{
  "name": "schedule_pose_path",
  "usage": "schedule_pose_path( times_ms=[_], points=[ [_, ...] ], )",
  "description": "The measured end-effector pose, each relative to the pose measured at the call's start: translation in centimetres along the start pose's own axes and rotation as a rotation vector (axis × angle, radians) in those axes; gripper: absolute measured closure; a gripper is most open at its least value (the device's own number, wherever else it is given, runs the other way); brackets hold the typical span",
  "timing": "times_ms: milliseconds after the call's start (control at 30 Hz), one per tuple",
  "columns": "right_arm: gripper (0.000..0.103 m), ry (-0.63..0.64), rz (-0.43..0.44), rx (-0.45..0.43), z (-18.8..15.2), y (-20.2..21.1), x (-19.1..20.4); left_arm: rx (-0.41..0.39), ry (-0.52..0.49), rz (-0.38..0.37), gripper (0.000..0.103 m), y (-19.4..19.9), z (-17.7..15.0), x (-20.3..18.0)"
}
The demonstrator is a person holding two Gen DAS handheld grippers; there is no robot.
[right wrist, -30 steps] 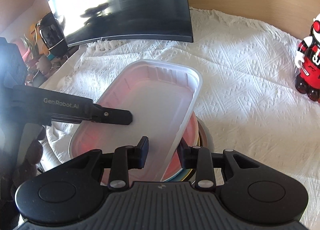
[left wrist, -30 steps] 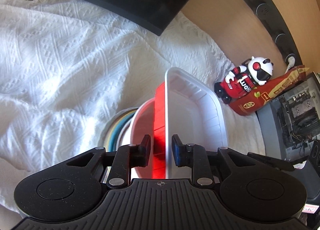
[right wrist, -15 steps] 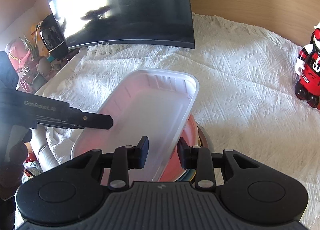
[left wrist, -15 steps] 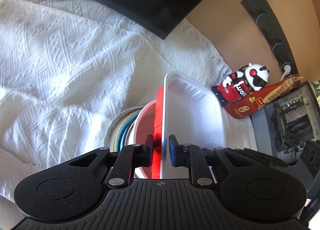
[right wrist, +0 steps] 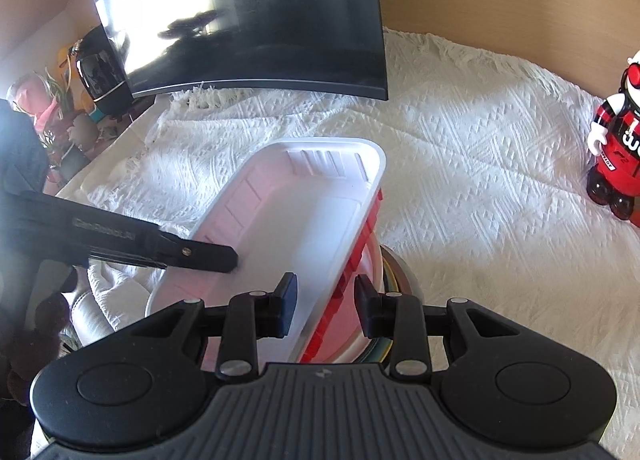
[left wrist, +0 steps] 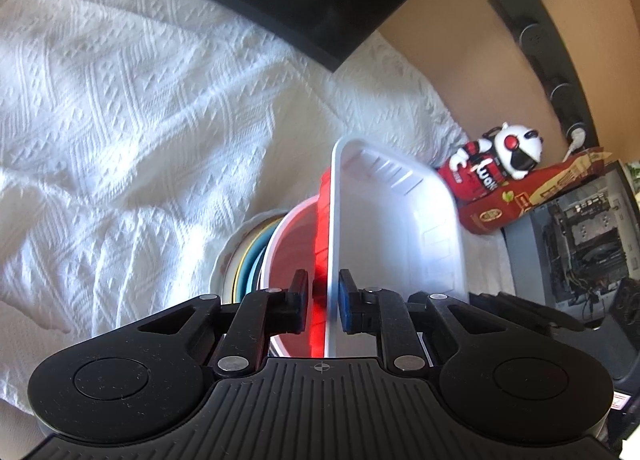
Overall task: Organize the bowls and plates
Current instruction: 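Carry the tray over the bowl stack and lower it onto the white bowl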
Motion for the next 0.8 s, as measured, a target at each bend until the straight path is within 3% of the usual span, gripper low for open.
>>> schedule_pose_path(
  times_ms=[800],
  points=[
    [0.07,-0.009,-0.009,-0.013,0.5,0.4,0.1,-0.018,-0.012,-0.006,0.085,0.7,0.8,-0.1]
  ],
)
Point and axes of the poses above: each gripper's, at about its wrist camera, not at the fingertips, and y roughly against the way its jaws point, x to its left, z to its top, the point moved 6 cm from there along -y, roughly the way its jaws point, and after that the axes turned 12 degrees about x, right-handed, at the moved point
